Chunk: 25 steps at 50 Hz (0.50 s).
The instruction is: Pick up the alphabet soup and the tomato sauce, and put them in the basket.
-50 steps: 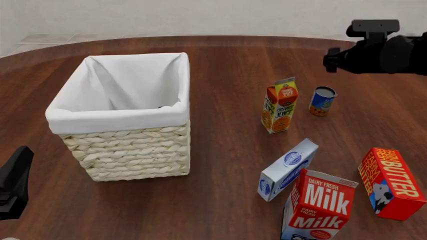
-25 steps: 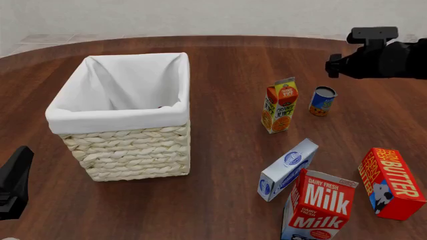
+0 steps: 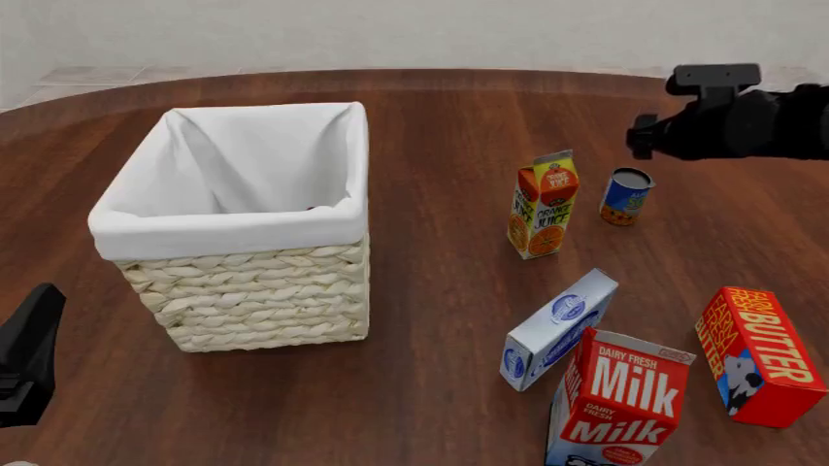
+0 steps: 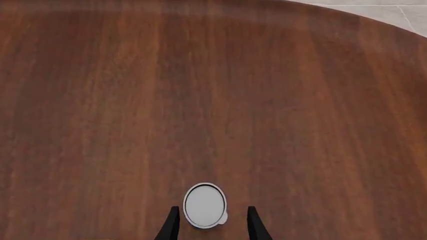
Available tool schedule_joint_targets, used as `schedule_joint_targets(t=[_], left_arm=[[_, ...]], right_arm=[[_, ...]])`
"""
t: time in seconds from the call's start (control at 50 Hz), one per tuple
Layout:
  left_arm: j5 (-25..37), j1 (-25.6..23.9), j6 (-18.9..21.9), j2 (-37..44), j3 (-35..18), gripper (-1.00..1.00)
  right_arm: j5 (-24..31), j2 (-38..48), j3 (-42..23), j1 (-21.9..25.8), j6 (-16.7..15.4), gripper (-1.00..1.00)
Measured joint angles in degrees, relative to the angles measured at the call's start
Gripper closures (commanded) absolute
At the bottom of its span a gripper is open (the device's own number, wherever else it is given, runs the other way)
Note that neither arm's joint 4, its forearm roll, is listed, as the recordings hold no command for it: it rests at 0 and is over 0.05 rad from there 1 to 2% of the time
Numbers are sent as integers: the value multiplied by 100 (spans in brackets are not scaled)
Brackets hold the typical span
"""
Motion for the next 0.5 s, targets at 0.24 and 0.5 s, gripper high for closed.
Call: schedule_joint_targets(t=[0.24,0.5], left_arm=[[0,0,0,0,0,-100],[0,0,0,0,0,-100]], right_arm=[[-17,163,-49,41,29,-100],[-75,265,-7,63,59,-100]])
